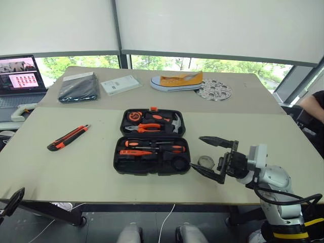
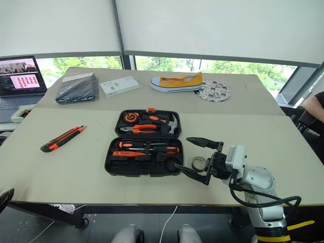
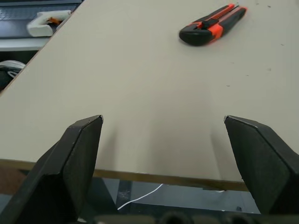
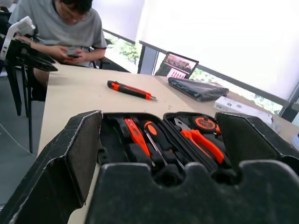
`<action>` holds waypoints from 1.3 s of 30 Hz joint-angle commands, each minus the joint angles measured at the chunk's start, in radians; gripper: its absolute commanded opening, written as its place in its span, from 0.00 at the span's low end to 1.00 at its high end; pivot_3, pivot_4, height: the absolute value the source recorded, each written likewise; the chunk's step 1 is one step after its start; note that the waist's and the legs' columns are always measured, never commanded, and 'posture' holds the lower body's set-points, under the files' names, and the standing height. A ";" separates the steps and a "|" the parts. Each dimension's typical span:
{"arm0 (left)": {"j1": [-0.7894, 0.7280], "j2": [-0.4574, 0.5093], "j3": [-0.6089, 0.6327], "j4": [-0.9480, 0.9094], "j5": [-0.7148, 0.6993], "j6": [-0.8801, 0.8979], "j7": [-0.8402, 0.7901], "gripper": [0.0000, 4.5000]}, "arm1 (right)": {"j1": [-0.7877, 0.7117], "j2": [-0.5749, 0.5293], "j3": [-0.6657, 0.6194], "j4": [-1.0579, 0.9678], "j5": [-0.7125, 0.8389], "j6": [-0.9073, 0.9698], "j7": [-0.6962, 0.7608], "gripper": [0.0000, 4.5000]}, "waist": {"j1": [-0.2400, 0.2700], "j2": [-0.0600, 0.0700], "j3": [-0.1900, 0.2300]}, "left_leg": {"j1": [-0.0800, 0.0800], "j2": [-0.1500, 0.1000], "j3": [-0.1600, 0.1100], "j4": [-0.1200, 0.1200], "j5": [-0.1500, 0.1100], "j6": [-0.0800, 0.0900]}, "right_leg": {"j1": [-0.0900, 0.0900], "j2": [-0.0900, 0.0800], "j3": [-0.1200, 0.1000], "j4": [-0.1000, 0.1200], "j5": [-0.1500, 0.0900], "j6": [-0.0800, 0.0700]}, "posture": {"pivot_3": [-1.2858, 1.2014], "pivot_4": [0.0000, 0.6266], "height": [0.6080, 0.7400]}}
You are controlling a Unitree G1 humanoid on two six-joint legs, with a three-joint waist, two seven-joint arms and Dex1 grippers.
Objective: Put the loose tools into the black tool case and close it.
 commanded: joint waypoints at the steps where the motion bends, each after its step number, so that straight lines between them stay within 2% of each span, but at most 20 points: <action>1: -0.101 0.095 -0.061 -0.035 0.011 0.066 0.029 0.99 | -0.034 -0.006 -0.005 -0.023 0.008 0.001 -0.020 1.00 | 0.001 0.000 0.000 | 0.000 0.000 0.000 0.000 0.000 0.000 | 0.000 0.000 -0.001 0.000 0.000 0.000 | 0.52 0.24 1.00; 5: -0.338 0.244 -0.224 -0.028 0.019 0.308 0.083 0.99 | -0.056 -0.012 0.001 -0.014 -0.009 -0.008 -0.031 1.00 | -0.003 -0.003 -0.002 | -0.001 0.000 0.000 0.000 0.001 0.000 | 0.002 0.002 -0.001 0.001 0.001 -0.002 | 0.52 0.24 1.00; 7: -0.439 0.313 -0.316 0.028 0.057 0.369 0.060 0.99 | -0.060 -0.014 0.000 -0.011 -0.018 -0.015 -0.039 1.00 | -0.007 -0.004 -0.002 | -0.003 -0.001 0.000 0.000 0.006 0.007 | 0.002 0.003 -0.001 0.001 0.002 -0.001 | 0.52 0.24 1.00; 9: -0.554 0.342 -0.393 0.112 0.078 0.409 0.042 0.99 | -0.063 -0.013 0.000 -0.005 -0.024 -0.020 -0.044 1.00 | -0.019 -0.004 -0.003 | -0.003 -0.001 0.000 0.000 0.006 0.007 | 0.002 0.004 0.000 0.001 0.005 0.003 | 0.52 0.24 1.00; 10: -0.619 0.350 -0.448 0.169 0.104 0.417 0.022 0.99 | -0.065 -0.014 0.001 -0.002 -0.026 -0.022 -0.044 1.00 | -0.026 -0.003 -0.002 | -0.003 -0.001 0.001 0.000 0.006 0.007 | 0.001 0.003 0.000 0.001 0.006 0.000 | 0.52 0.24 1.00; 13: -0.805 0.350 -0.612 0.361 0.222 0.392 -0.018 0.99 | -0.072 -0.017 0.004 0.009 -0.033 -0.030 -0.039 1.00 | -0.031 -0.001 -0.001 | -0.004 -0.002 0.001 -0.002 0.005 0.007 | 0.000 0.004 0.001 0.002 0.005 -0.001 | 0.52 0.24 1.00; 15: -0.922 0.324 -0.680 0.513 0.296 0.339 -0.001 0.99 | -0.073 -0.020 0.002 0.009 -0.036 -0.032 -0.041 1.00 | -0.032 -0.001 -0.001 | -0.005 -0.002 0.000 -0.003 0.005 0.007 | -0.001 0.006 0.001 0.002 0.005 -0.002 | 0.52 0.24 1.00; 21: -1.129 0.279 -0.757 0.804 0.405 0.233 0.011 0.99 | -0.052 -0.032 -0.017 -0.011 -0.042 -0.035 -0.062 1.00 | -0.029 -0.003 -0.001 | -0.009 -0.002 -0.001 -0.002 0.005 0.007 | -0.002 0.006 0.001 0.001 0.005 -0.001 | 0.52 0.24 1.00; 25: -1.188 0.269 -0.778 0.905 0.444 0.213 -0.033 0.99 | -0.023 -0.041 -0.028 -0.028 -0.040 -0.034 -0.073 1.00 | -0.026 -0.003 -0.001 | -0.009 -0.003 -0.001 -0.001 0.005 0.007 | -0.002 0.005 0.001 0.001 0.005 0.000 | 0.52 0.24 1.00; 28: -1.200 0.265 -0.791 0.941 0.468 0.200 -0.069 0.82 | -0.014 -0.046 -0.031 -0.033 -0.037 -0.032 -0.075 1.00 | -0.026 -0.003 -0.001 | -0.009 -0.003 -0.001 -0.001 0.005 0.007 | -0.001 0.005 0.001 0.001 0.005 0.001 | 0.52 0.24 1.00; 32: -1.203 0.261 -0.761 0.946 0.449 0.173 -0.122 0.49 | -0.017 -0.054 -0.033 -0.028 -0.035 -0.031 -0.071 1.00 | -0.026 -0.003 -0.001 | -0.008 -0.003 -0.001 -0.001 0.005 0.007 | -0.001 0.005 0.001 0.002 0.005 0.001 | 0.52 0.24 1.00; 34: -1.182 0.262 -0.725 0.919 0.415 0.116 -0.173 0.37 | -0.018 -0.060 -0.034 -0.026 -0.034 -0.029 -0.066 1.00 | -0.026 -0.003 -0.001 | -0.008 -0.003 -0.001 0.000 0.005 0.007 | -0.001 0.005 0.001 0.002 0.005 0.001 | 0.52 0.24 1.00; 37: -1.136 0.256 -0.579 0.813 0.267 -0.036 -0.335 0.37 | -0.021 -0.084 -0.048 -0.025 -0.019 -0.018 -0.051 1.00 | -0.024 -0.003 -0.001 | -0.009 -0.003 -0.001 0.000 0.005 0.007 | -0.001 0.004 0.001 0.002 0.005 0.000 | 0.52 0.24 1.00; 39: -1.083 0.262 -0.585 0.709 0.235 -0.016 -0.458 0.37 | -0.025 -0.104 -0.058 -0.019 -0.008 -0.014 -0.039 1.00 | -0.025 -0.006 0.000 | -0.010 -0.003 -0.001 0.000 0.005 0.007 | -0.002 0.004 0.000 0.002 0.005 0.000 | 0.52 0.24 1.00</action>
